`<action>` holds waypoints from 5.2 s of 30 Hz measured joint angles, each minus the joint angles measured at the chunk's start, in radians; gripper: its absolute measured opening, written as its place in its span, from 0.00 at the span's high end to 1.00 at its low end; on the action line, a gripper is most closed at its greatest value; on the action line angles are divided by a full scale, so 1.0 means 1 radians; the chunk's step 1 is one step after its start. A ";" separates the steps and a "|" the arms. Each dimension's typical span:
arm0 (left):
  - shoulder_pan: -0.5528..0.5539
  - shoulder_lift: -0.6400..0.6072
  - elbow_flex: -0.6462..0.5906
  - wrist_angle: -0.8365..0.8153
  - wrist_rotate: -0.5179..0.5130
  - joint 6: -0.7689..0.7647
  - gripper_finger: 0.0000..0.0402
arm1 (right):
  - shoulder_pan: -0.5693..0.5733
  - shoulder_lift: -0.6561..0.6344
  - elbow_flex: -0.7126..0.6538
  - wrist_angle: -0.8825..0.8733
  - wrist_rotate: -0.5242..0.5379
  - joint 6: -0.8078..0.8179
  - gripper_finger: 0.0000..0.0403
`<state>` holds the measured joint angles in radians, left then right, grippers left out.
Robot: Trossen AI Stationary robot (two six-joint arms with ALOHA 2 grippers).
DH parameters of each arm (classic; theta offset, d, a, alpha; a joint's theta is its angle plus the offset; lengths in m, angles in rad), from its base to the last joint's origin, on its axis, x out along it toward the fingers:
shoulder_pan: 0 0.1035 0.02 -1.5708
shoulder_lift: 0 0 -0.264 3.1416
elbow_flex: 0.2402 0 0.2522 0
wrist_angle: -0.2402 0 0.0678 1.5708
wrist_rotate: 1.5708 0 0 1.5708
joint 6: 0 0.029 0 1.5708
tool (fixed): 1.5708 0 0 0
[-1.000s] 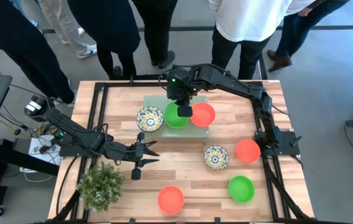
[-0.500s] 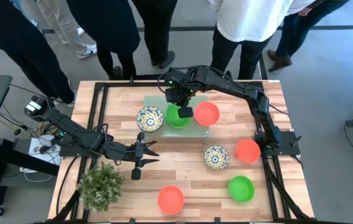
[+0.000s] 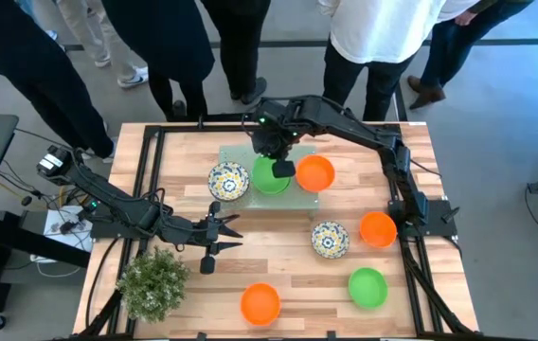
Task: Pick & Place Mini bowls
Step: Stack the green bowl on top of the green bowl on the shelf, then stack the white patterned bowl on top of the white patterned bowl on the shelf
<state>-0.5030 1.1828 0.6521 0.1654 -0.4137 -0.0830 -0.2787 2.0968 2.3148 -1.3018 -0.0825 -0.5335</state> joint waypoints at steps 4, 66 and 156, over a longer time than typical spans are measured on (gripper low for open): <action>0.000 0.000 0.000 0.000 0.000 0.000 0.79 | -0.005 -0.006 0.044 -0.031 -0.006 0.002 0.99; 0.000 0.000 0.000 0.000 0.000 0.000 0.79 | -0.045 0.019 -0.034 -0.036 -0.158 -0.026 0.98; 0.177 0.000 0.000 0.090 0.000 -0.105 0.79 | 0.782 -0.602 -1.415 0.652 0.194 1.169 0.87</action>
<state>-0.3257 1.1831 0.6521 0.2554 -0.4141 -0.1879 0.5030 1.4946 0.8993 -0.6502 0.1112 0.6357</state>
